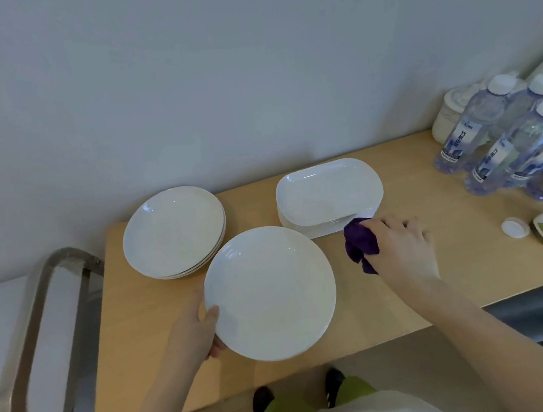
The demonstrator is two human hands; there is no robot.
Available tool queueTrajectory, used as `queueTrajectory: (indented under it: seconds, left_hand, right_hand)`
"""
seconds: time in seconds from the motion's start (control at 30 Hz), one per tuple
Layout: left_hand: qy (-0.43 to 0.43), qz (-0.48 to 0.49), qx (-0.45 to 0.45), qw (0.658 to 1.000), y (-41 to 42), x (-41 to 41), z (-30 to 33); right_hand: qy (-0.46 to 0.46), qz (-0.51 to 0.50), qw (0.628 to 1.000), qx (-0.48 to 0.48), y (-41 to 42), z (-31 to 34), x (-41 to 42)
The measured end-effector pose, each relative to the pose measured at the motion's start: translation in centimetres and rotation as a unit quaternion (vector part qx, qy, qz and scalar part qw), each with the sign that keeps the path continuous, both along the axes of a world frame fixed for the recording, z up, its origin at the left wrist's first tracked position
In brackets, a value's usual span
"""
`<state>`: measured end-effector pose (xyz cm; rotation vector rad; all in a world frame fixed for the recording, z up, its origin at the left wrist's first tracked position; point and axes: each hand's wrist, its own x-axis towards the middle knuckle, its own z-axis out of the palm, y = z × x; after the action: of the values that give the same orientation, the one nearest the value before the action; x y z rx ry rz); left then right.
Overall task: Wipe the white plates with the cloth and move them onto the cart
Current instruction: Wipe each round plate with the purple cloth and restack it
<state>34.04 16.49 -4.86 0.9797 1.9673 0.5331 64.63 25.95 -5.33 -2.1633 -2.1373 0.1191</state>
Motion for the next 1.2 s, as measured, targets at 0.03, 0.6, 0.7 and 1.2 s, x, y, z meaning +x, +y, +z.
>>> queueTrajectory:
  seconds: [0.03, 0.6, 0.7, 1.2]
  left_hand:
    - [0.014, -0.010, -0.003, 1.000, 0.1, 0.1, 0.1]
    - [0.223, -0.025, 0.007, 0.974, 1.5, -3.5, -0.9]
    - [0.237, 0.014, 0.045, 0.970, 3.2, -6.2, -0.5]
    - [0.251, 0.049, -0.017, 0.967, 10.4, -15.9, -3.5]
  right_hand:
    - [0.014, -0.006, 1.000, -0.017, -0.2, -0.6, 0.5]
    - [-0.029, 0.155, 0.977, -0.145, 1.6, 5.1, -4.3]
    - [0.020, 0.178, 0.978, -0.106, 3.4, 6.7, -8.4]
    - [0.023, 0.153, 0.971, -0.180, 10.8, -0.6, -25.7]
